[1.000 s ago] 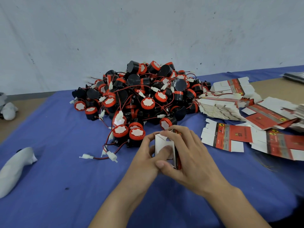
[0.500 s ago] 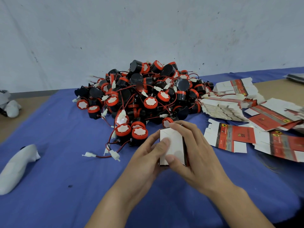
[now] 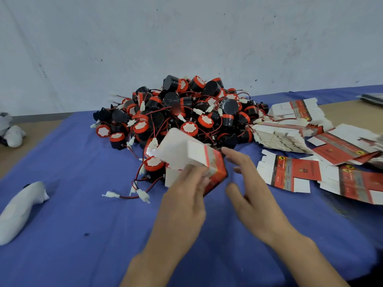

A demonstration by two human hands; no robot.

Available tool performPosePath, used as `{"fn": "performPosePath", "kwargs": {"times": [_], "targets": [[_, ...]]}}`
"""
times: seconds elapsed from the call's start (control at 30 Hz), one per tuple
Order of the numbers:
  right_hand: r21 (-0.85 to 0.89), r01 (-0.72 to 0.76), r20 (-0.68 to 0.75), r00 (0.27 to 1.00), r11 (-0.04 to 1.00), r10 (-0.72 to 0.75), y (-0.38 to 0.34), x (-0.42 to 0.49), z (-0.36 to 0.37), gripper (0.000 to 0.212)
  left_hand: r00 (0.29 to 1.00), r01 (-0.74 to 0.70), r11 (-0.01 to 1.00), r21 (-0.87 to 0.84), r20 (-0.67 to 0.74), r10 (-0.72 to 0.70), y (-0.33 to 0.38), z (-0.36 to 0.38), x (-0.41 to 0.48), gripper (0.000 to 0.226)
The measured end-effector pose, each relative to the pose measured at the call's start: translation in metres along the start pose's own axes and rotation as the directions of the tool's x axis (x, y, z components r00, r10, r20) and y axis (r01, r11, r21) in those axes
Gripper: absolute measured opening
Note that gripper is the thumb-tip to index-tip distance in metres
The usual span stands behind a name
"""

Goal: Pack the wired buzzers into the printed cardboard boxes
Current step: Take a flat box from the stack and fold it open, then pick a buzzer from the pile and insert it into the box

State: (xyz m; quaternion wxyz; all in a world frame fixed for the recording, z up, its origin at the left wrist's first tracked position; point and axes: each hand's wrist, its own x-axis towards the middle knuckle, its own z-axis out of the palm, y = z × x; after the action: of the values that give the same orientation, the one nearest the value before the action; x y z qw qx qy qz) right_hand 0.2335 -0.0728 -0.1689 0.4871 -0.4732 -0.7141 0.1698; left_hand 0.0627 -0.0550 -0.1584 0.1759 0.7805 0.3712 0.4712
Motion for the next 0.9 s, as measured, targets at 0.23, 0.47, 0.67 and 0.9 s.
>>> {"fn": "performPosePath", "kwargs": {"times": [0.23,0.47,0.67,0.9], "targets": [[0.243,-0.2,0.092,0.979,0.949,0.183,0.017,0.004,0.003,0.059,0.924,-0.376,0.742,0.555,0.288,0.252,-0.008,0.012,-0.006,0.045],[0.199,-0.256,0.129,0.964,0.946,0.233,0.028,0.005,0.002,0.058,0.891,-0.454,0.721,0.524,0.276,0.36,-0.004,0.023,-0.017,0.024],[0.016,-0.214,-0.03,0.976,0.977,0.215,0.03,0.003,-0.001,0.058,0.951,-0.225,0.956,0.188,-0.171,0.257,0.004,0.005,-0.008,0.019],[-0.023,-0.294,-0.116,0.95,0.956,0.29,0.039,0.003,0.006,0.065,0.902,0.425,0.816,0.392,-0.109,-0.418,-0.049,-0.014,0.007,0.041]]}}
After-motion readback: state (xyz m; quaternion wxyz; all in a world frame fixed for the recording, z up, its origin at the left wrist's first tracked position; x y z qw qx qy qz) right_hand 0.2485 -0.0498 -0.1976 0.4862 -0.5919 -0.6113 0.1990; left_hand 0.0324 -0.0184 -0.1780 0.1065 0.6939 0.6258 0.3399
